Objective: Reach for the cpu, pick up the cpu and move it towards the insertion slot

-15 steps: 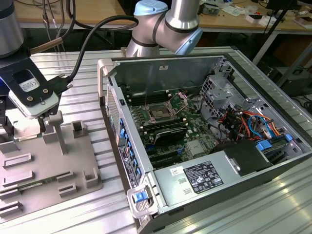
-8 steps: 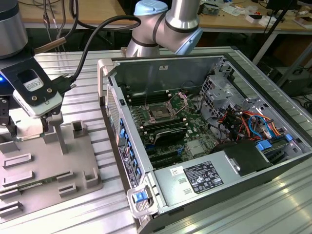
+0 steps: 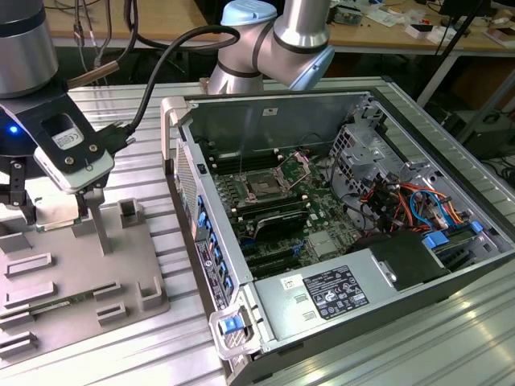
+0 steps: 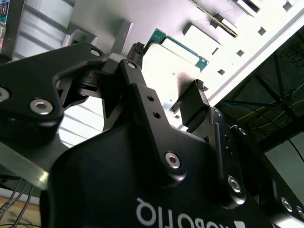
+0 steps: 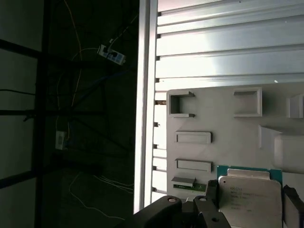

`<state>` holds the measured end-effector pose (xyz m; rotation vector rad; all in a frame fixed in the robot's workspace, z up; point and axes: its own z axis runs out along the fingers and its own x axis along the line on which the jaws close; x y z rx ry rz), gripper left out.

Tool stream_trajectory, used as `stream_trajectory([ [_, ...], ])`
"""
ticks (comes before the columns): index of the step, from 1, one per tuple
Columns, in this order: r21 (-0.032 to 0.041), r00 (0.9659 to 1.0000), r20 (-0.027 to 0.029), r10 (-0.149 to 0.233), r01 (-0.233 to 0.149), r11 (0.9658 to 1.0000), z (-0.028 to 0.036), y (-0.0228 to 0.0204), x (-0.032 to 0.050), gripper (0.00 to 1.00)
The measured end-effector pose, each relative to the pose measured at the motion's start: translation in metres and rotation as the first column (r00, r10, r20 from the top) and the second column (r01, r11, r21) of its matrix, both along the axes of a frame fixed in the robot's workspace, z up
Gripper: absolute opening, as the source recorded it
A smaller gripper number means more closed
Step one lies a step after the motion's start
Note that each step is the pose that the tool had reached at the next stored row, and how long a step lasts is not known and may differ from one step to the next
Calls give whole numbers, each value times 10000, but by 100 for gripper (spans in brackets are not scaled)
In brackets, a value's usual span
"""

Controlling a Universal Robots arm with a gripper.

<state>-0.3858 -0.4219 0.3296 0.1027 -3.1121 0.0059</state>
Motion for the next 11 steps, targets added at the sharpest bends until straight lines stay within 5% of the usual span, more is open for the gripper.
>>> stream_trajectory([
  [3,-1,10000,-3,-1,1,10000,13,0,10,55],
  [11,0,10000,0,0,0,10000,219,-1,13,55],
])
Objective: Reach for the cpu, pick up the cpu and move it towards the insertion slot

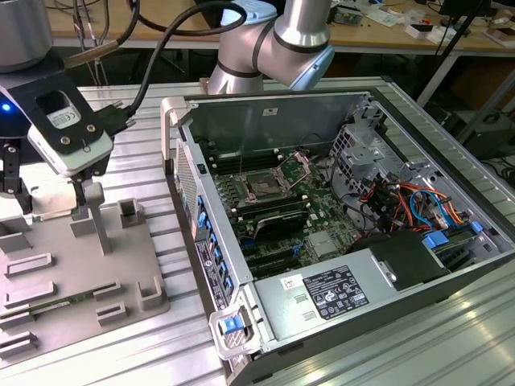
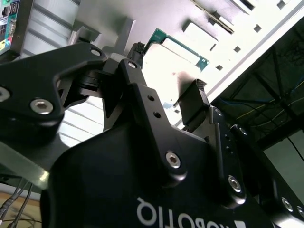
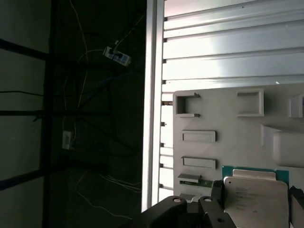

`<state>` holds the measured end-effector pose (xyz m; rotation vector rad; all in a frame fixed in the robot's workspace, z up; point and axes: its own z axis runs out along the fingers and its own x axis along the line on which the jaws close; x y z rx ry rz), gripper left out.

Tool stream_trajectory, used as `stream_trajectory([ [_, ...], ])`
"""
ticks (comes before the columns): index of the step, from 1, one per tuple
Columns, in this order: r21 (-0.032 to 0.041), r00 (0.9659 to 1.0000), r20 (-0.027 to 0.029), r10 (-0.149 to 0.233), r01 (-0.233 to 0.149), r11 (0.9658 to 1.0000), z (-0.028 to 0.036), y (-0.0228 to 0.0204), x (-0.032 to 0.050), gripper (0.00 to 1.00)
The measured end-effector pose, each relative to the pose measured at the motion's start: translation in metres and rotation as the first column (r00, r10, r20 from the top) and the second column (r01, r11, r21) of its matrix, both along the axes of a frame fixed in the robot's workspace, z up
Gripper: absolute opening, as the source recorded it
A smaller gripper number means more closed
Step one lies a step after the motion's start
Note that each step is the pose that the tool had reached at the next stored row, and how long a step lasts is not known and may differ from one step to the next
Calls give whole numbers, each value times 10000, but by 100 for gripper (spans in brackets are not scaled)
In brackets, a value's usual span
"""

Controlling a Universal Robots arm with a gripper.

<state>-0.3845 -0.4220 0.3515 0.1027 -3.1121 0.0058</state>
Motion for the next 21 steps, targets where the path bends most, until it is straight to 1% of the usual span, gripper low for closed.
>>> stream_trajectory([
  [5,0,10000,0,0,0,10000,151,0,0,55],
  [7,0,10000,1,0,0,10000,229,0,0,55],
  [9,0,10000,-2,0,0,10000,293,0,0,55],
  [11,0,10000,-2,0,0,10000,340,0,0,55],
  [12,2,10000,-1,0,0,10000,369,0,0,55],
  [13,1,10000,-2,0,0,10000,413,0,0,55],
  [14,0,10000,-2,0,0,10000,435,0,1,55],
  [18,25,10000,-4,0,0,10000,443,0,1,55],
  [21,75,10000,-4,1,-1,10000,442,0,1,55],
])
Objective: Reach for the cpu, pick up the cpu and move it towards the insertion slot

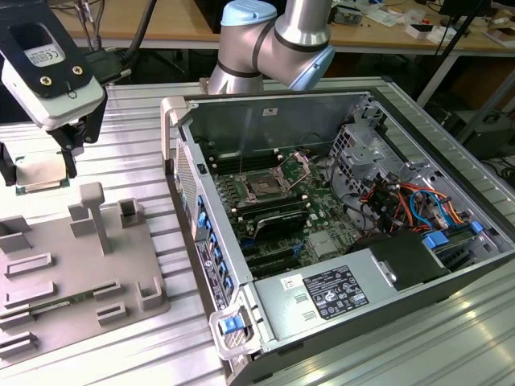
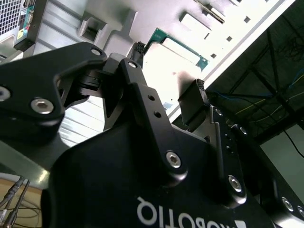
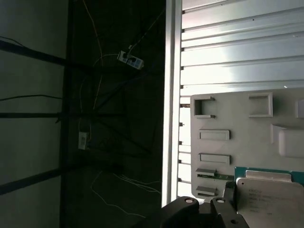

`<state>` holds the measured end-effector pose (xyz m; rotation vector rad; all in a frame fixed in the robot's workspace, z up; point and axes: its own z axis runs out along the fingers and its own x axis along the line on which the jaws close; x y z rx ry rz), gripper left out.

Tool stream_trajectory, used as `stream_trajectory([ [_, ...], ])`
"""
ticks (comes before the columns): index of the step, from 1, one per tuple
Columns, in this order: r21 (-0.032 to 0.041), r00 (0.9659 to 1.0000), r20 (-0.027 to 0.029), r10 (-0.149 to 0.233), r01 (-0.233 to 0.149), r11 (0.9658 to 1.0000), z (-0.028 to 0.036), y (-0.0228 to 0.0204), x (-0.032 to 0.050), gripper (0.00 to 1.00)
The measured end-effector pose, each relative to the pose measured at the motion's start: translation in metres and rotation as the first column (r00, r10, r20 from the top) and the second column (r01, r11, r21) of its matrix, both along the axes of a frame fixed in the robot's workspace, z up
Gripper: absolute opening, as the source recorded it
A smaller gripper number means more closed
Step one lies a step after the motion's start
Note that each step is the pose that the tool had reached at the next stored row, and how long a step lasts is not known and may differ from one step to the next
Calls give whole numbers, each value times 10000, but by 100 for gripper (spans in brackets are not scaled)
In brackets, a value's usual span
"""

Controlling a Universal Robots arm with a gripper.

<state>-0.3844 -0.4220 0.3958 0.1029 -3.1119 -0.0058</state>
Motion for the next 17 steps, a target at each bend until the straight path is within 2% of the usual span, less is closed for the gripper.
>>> stream_trajectory([
  [3,36,10000,0,2,-2,10000,0,-1,8,55],
  [5,39,10000,0,0,0,10000,0,0,44,55],
  [17,38,10000,0,0,0,10000,0,0,104,55],
])
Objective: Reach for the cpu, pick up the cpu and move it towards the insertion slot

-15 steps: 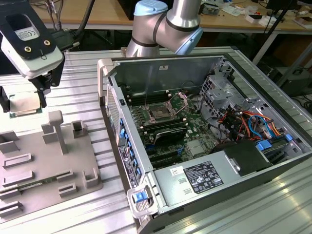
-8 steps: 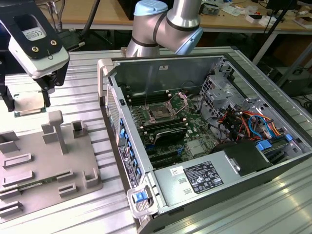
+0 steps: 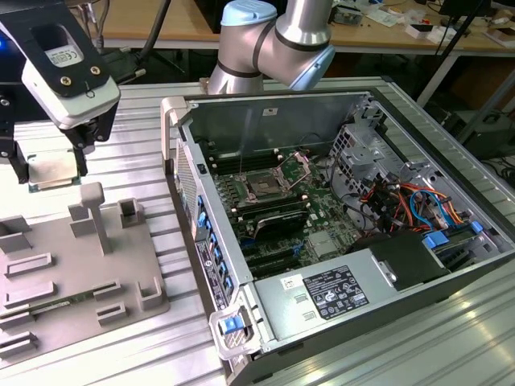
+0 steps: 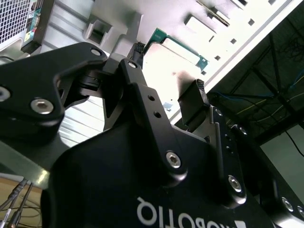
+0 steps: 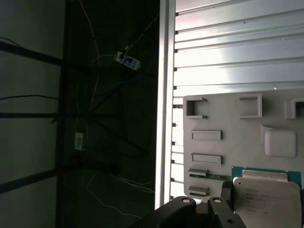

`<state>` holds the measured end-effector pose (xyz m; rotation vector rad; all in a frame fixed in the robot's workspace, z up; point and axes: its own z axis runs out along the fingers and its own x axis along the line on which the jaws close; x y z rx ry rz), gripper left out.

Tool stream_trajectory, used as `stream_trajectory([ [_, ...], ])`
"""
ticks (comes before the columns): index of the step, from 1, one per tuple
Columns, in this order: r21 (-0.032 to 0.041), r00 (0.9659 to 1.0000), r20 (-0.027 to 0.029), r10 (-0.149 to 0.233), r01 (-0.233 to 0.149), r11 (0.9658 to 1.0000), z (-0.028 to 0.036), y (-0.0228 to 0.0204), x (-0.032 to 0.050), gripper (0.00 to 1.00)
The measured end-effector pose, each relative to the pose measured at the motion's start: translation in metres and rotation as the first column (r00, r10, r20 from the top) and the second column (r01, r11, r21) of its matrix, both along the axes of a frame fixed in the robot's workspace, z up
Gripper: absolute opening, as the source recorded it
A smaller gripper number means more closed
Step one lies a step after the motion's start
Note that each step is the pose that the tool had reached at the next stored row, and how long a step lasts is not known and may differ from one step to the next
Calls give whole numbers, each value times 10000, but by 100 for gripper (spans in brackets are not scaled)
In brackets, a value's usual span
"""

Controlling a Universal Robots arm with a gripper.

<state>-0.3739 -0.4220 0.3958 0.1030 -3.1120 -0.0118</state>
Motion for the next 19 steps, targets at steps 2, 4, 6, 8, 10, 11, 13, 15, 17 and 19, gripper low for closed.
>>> stream_trajectory([
  [2,1,10000,1,-1,1,10000,-1,0,4,55],
  [4,0,10000,1,-1,1,10000,0,0,10,55],
  [6,0,10000,1,-1,1,10000,0,0,15,55],
  [8,0,10000,0,-1,1,10000,0,0,22,55],
  [10,0,10000,0,-1,1,10000,0,0,27,55],
  [11,0,10000,0,-1,1,10000,0,0,30,55],
  [13,0,10000,0,-1,1,10000,0,0,35,55],
  [15,0,10000,1,-1,1,10000,0,0,39,55],
  [17,0,10000,0,-1,1,10000,0,0,40,55],
  [19,1,10000,0,-1,1,10000,0,0,44,55],
])
